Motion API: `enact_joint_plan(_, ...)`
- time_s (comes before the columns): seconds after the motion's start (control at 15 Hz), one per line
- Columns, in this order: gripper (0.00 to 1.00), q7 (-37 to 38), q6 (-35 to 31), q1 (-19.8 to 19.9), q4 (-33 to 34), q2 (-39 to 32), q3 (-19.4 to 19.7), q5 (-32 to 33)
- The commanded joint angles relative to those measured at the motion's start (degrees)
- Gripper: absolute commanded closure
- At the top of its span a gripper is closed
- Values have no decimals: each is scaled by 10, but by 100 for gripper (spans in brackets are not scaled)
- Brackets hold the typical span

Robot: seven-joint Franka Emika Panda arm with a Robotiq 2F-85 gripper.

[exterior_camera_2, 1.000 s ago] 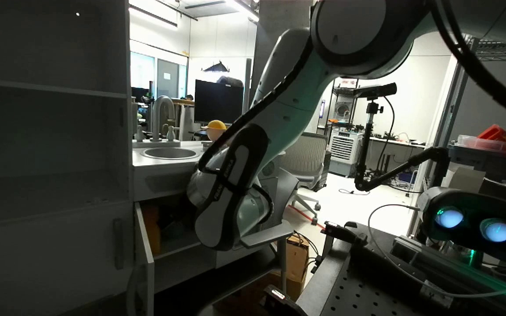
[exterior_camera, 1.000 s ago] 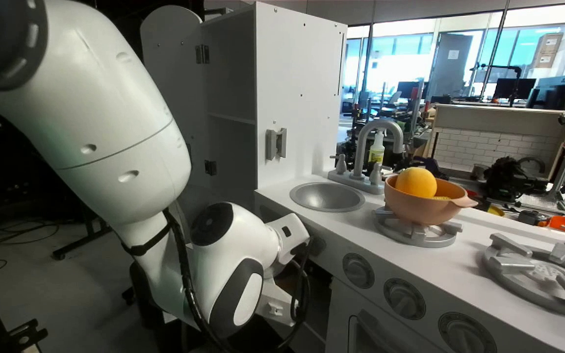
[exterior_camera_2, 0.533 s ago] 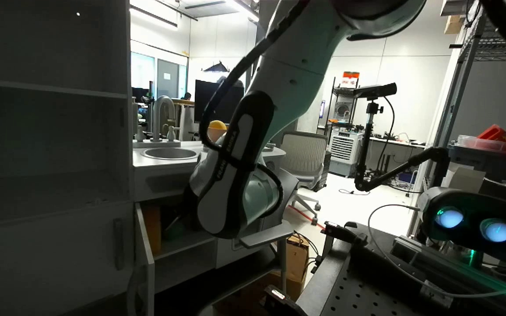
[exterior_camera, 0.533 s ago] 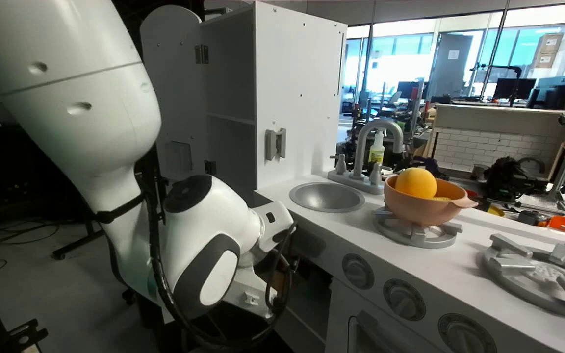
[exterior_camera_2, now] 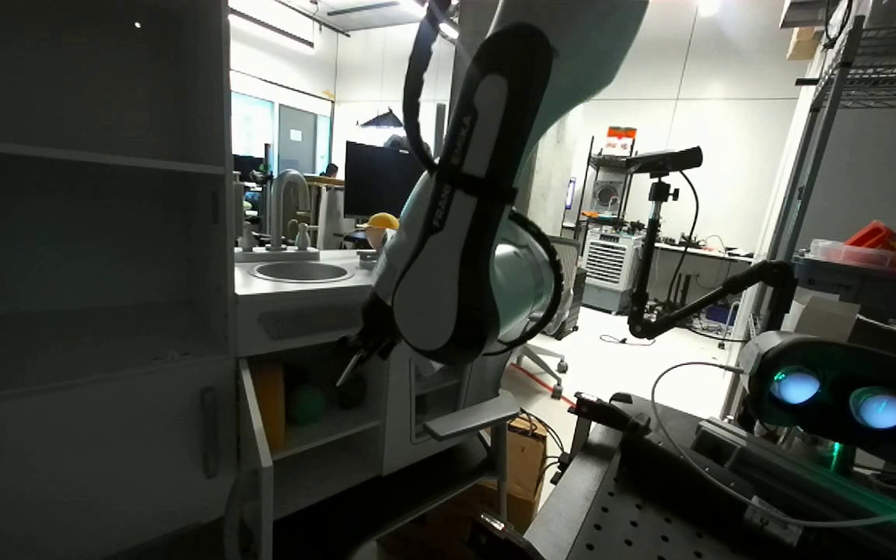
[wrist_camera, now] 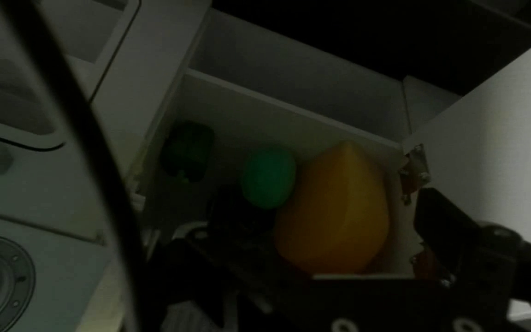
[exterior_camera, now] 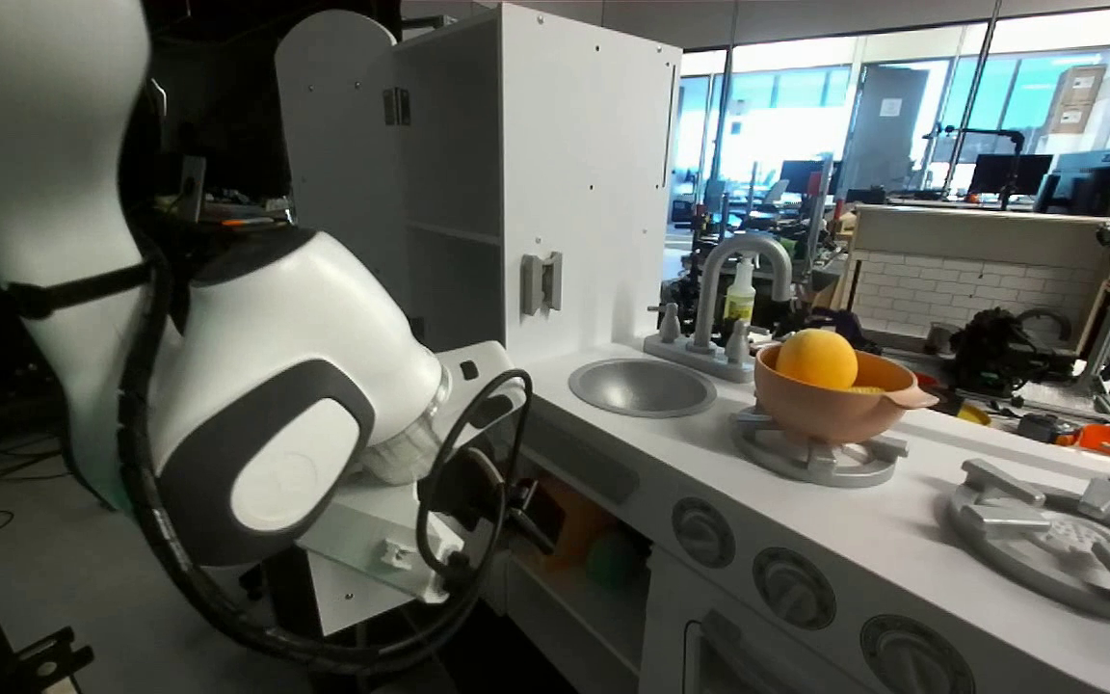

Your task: Put the green pepper and green plushy in the open cabinet

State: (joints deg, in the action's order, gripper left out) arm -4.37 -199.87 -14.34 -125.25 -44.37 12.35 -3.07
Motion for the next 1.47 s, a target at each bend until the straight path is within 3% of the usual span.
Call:
enact_joint_plan(0.0, 0, -14, -2, -52, -144, 128, 23, -28)
enact_joint_plan(0.2, 0, -15, 16, -91, -219, 216, 20, -48)
enact_joint_plan(0.33, 0, -22, 37, -140, -254, 272, 32, -79)
enact_joint_plan(0.53, 0, -34, 70, -260, -280, 335, 85, -139)
enact_joint_plan(0.67, 0, -62, 90, -351, -267, 342, 133, -196)
enact_joint_plan(0.87, 0, -74, 120, -419, -235, 327, 175, -215)
enact_joint_plan(1.07, 0, -65, 180, -456, -183, 300, 215, -190)
enact_joint_plan(1.4, 0, -42, 293, -466, -78, 241, 226, -154)
